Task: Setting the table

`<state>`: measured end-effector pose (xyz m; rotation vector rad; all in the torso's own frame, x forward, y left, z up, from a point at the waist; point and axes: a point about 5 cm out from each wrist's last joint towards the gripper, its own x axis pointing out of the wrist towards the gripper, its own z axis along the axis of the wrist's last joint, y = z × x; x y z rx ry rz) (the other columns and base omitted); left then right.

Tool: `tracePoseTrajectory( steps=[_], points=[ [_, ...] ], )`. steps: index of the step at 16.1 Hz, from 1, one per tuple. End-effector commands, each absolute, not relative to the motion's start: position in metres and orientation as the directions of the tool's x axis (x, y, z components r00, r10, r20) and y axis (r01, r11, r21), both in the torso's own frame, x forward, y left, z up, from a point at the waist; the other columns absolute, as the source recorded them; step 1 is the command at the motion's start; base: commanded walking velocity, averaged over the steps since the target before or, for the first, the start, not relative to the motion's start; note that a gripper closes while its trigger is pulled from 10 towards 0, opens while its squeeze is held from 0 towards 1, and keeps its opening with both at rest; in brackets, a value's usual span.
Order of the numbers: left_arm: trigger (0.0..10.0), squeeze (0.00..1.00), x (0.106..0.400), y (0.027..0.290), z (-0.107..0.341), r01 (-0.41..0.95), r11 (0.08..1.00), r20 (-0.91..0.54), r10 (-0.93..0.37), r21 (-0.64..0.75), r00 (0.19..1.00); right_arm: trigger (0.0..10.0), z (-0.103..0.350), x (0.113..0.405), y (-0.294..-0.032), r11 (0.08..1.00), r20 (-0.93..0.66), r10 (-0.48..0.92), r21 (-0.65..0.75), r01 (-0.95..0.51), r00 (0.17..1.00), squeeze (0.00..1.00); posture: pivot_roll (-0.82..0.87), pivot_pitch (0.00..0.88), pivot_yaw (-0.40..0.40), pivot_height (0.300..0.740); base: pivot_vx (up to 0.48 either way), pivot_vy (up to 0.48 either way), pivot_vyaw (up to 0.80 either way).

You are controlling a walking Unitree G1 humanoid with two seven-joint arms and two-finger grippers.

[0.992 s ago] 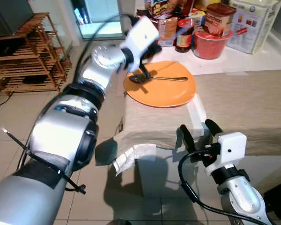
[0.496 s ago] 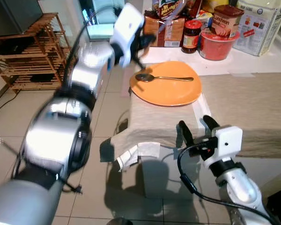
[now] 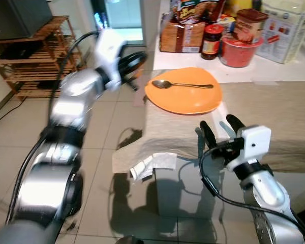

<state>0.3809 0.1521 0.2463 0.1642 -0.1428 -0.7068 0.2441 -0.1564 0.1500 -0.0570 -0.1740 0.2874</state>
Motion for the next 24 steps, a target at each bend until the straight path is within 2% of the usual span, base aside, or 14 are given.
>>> tracePoseTrajectory(
  steps=[1, 3, 6, 9, 14, 18, 20, 23, 24],
  points=[
    [0.0, 0.0, 0.373, 0.16, 0.246, 0.628, 0.759, 0.072, -0.645, 0.171, 0.76, 10.0, 0.152, 0.247, -0.157, 0.954, 0.177, 0.301, -0.065, -0.294, 0.937, 0.0, 0.03, 0.0, 0.069, 0.74, 0.0, 0.0, 0.0],
    [0.0, 0.0, 0.365, 0.161, 0.239, 0.639, 0.755, 0.059, -0.652, 0.147, 0.756, 10.0, 0.153, 0.248, -0.159, 0.954, 0.18, 0.301, -0.059, -0.295, 0.936, 0.0, 0.03, 0.0, 0.063, 0.74, 0.0, 0.0, 0.0],
    [0.0, 0.0, 0.324, 0.156, 0.216, 0.704, 0.71, 0.028, -0.704, 0.019, 0.71, 10.0, 0.157, 0.254, -0.16, 0.946, 0.185, 0.324, -0.036, -0.323, 0.928, 0.0, 0.05, 0.0, 0.034, 0.74, 0.0, 0.0, 0.0],
    [0.0, 0.0, 0.298, 0.139, 0.212, 0.761, 0.648, 0.027, -0.76, -0.036, 0.649, 10.0, 0.167, 0.263, -0.156, 0.917, 0.188, 0.373, 0.074, -0.392, 0.909, 0.0, 0.06, 0.0, 0.024, 0.74, 0.0, 0.0, 0.0],
    [0.0, 0.0, 0.287, 0.122, 0.22, 0.797, 0.6, 0.042, -0.797, -0.072, 0.603, 10.0, 0.178, 0.27, -0.149, 0.835, 0.202, 0.471, 0.211, -0.508, 0.859, 0.0, 0.06, 0.0, 0.017, 0.74, 0.0, 0.0, 0.0],
    [0.0, 0.0, 0.277, 0.113, 0.209, 0.823, 0.554, 0.004, -0.829, -0.126, 0.559, 10.0, 0.181, 0.273, -0.144, 0.803, 0.198, 0.508, 0.245, -0.544, 0.839, 0.0, 0.06, 0.0, 0.018, 0.74, 0.0, 0.0, 0.0],
    [0.0, 0.0, 0.271, 0.118, 0.194, 0.775, 0.61, -0.029, -0.788, -0.165, 0.615, 10.0, 0.179, 0.269, -0.146, 0.811, 0.175, 0.51, 0.227, -0.539, 0.842, 0.0, 0.06, 0.0, 0.013, 0.74, 0.0, 0.0, 0.0],
    [0.0, 0.0, 0.274, 0.125, 0.185, 0.666, 0.737, -0.055, -0.674, -0.11, 0.737, 10.0, 0.164, 0.263, -0.152, 0.85, 0.113, 0.473, 0.2, -0.487, 0.874, 0.0, 0.07, 0.0, 0.007, 0.74, 0.0, 0.0, 0.0],
    [0.0, 0.0, 0.277, 0.127, 0.183, 0.648, 0.755, -0.056, -0.654, -0.103, 0.754, 10.0, 0.162, 0.263, -0.151, 0.852, 0.11, 0.469, 0.203, -0.482, 0.876, 0.0, 0.07, 0.0, 0.008, 0.74, 0.0, 0.0, 0.0]
  ],
)
